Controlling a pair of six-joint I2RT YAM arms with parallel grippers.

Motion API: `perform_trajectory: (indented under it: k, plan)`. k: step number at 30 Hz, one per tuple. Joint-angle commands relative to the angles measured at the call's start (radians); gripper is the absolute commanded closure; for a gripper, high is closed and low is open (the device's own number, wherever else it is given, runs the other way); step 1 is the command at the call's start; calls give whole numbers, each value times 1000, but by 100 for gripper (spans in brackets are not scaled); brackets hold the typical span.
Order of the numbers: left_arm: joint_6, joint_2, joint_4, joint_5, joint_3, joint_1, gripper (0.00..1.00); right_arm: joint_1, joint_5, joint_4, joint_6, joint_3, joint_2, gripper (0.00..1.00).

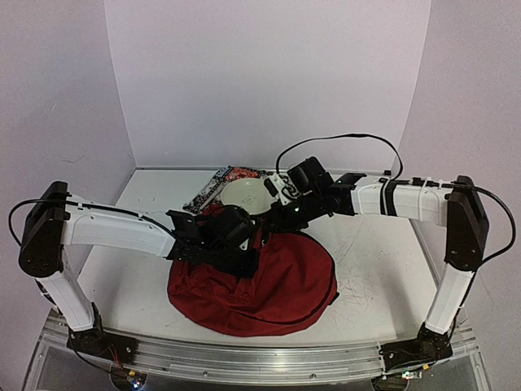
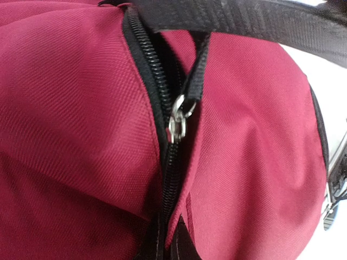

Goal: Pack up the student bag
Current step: Hold the lower front pocket of the student bag, then zip the lower front pocket of the student bag.

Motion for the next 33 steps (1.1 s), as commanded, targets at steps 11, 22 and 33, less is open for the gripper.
perform_trajectory:
  k: [11,22,33]
  plan:
    - [-65,-175,-73,158,-151,-22,100,-61,140,7,12,128,-7,100]
    - [-148,-335,-86,130,-269,-23,100,-110,152,7,41,159,90,100]
    - [-130,-182,-86,103,-152,11,90,-111,-5,23,18,181,116,81]
